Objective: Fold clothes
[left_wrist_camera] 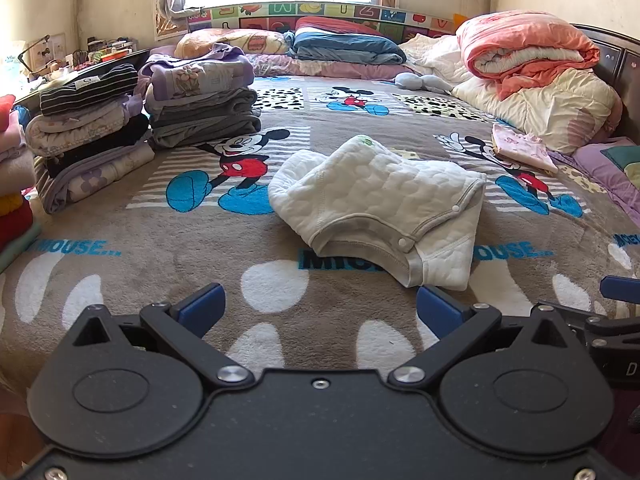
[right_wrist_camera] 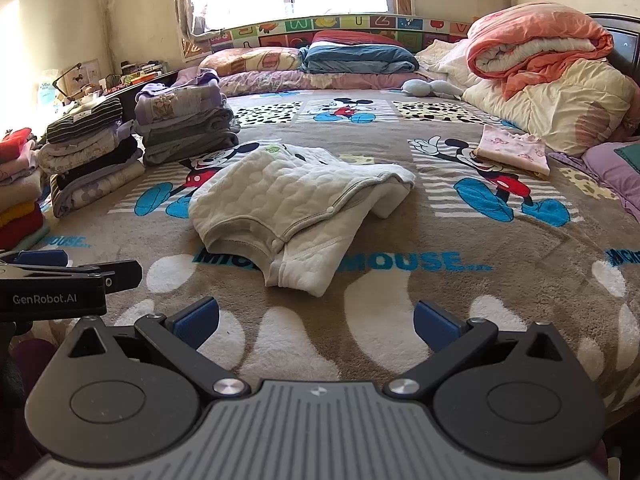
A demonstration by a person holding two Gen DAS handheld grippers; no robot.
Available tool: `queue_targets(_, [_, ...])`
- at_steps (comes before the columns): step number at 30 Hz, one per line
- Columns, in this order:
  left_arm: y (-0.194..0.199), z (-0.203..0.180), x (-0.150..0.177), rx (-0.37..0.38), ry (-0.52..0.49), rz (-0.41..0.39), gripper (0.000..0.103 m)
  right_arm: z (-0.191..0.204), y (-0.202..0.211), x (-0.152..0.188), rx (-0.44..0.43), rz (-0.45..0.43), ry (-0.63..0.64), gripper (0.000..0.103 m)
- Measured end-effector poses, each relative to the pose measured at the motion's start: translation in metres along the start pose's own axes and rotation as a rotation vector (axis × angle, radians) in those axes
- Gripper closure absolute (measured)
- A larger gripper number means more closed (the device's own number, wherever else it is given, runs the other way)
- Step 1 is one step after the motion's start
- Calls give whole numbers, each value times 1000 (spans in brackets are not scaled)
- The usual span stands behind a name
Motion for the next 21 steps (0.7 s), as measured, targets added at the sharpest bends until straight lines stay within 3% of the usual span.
queue_targets(13, [-11, -5, -1, 21, -44, -18, 0, -5, -7, 3, -7, -5, -3, 0])
queue_targets(16, [-22, -1, -4, 43, -46, -21, 0, -6, -13, 5, -17, -21, 27, 0])
queue_targets(21, [-50, 11, -7, 61, -64, -38, 0, 0, -33, 8, 42, -73, 145, 0])
Point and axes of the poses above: each gripper's, at about its wrist camera, not at the fingertips, and y roughly against the way its jaws point, z to its left, x to its underside, the point moved 2 cm from there along -y, roughly the way its jaws point, and after that the axes turned 9 degrees about z, right-handed, at the moved point
